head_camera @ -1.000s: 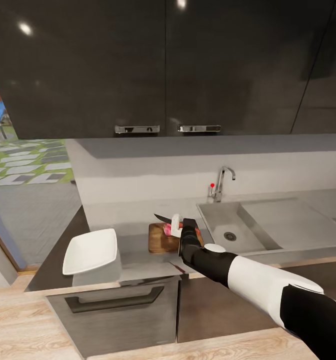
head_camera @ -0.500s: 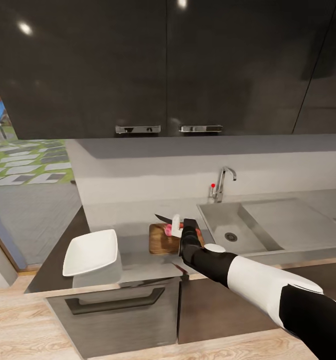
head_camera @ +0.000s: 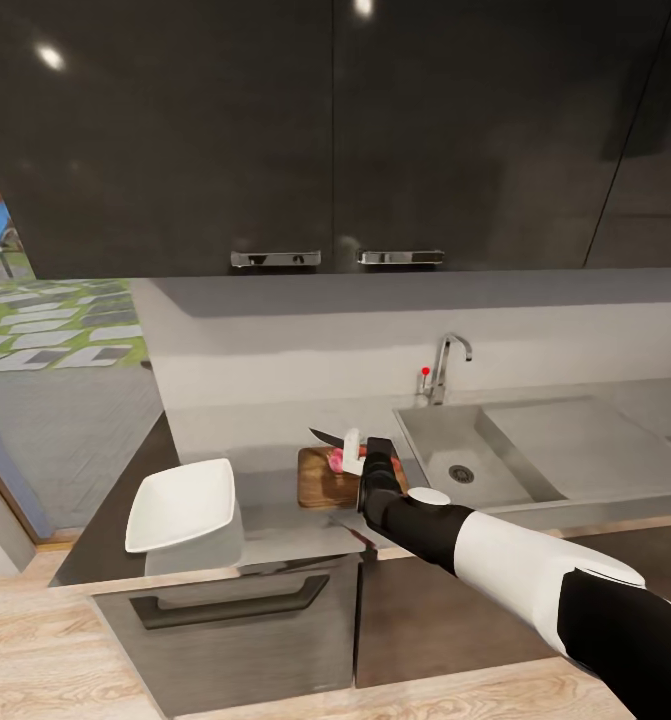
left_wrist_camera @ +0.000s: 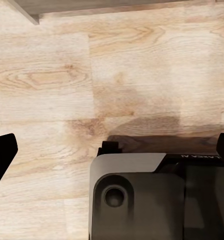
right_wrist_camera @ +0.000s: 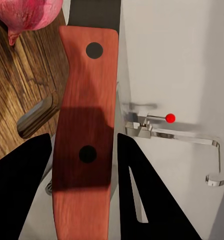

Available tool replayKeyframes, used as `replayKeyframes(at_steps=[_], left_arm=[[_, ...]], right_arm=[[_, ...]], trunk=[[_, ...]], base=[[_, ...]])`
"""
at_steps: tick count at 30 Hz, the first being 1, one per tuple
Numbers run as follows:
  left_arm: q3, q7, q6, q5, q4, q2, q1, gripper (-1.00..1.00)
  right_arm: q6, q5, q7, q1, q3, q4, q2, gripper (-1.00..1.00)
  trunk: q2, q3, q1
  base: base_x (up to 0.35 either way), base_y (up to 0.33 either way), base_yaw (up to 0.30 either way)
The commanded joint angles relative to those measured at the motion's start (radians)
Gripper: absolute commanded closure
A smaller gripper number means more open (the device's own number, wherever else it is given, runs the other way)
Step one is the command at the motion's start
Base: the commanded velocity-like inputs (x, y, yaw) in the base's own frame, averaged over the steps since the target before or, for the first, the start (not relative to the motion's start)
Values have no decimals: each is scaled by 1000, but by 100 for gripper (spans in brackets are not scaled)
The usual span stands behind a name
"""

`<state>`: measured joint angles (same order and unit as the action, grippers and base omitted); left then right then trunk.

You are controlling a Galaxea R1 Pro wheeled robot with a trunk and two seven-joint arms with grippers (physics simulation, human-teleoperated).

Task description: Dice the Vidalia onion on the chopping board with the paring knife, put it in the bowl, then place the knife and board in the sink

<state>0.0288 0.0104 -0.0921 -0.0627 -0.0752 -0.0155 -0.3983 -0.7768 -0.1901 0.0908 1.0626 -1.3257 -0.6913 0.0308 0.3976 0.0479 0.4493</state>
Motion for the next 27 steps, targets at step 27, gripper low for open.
replayKeyframes(at_steps=[27], left_arm=[[3,1,-8,-6,-5,0,-2,-100]], right_arm=[[-9,1,4,2,-6,-1,0,100]], trunk=[[2,2,1]], base=[[0,0,0]])
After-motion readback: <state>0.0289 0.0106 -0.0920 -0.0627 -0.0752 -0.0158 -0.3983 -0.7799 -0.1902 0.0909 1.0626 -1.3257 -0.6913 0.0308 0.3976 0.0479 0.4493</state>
